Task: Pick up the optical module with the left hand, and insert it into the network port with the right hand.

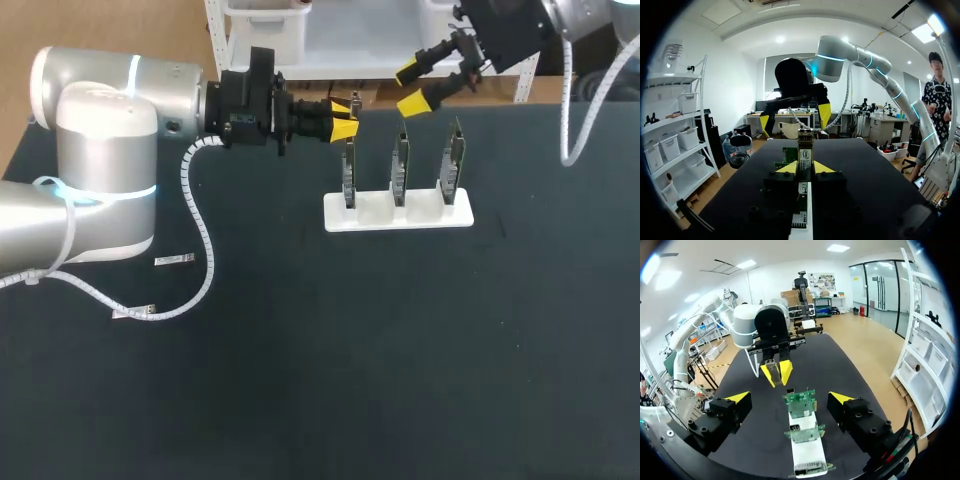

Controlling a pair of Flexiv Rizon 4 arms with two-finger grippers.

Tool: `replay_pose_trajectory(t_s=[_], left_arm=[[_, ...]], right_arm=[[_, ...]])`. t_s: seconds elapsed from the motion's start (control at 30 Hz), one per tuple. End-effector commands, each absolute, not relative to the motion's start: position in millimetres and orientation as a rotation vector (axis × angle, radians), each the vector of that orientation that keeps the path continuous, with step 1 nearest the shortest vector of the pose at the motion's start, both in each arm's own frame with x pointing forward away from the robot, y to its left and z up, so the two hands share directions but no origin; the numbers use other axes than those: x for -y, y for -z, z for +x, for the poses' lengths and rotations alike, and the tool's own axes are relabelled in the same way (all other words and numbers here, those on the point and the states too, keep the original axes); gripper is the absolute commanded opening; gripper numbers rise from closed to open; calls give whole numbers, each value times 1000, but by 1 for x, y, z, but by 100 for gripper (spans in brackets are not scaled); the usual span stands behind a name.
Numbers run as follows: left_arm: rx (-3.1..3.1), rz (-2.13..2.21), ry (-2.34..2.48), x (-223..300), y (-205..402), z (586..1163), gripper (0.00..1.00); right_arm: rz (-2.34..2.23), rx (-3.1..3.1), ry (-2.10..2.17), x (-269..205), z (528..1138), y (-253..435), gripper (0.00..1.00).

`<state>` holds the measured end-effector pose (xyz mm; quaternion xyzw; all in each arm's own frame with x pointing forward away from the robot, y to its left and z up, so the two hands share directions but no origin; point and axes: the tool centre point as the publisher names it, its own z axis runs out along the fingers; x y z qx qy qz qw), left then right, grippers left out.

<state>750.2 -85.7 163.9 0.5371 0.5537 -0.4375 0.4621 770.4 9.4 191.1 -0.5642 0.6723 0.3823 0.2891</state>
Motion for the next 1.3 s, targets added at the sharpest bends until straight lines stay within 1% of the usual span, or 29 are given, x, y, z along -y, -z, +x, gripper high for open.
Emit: replay_pose_trajectory(t_s=[0.03, 0.43, 0.97, 1.3], left_arm=[[-1361, 1320, 1075, 86, -163, 751, 0], [-1361, 1320, 1075, 86, -163, 751, 0], [-1361, 1320, 1075, 86, -163, 751, 0], [-1361, 1320, 1075, 86, -163, 751, 0]], right_arm=[[-1495, -1793, -1006, -18, 766, -188, 100], [-1524, -1759, -997, -36, 764, -187, 100], [-1617, -1678, -1003, -66, 775, -196, 100], [-1641, -1678, -1043, -68, 767, -197, 100]])
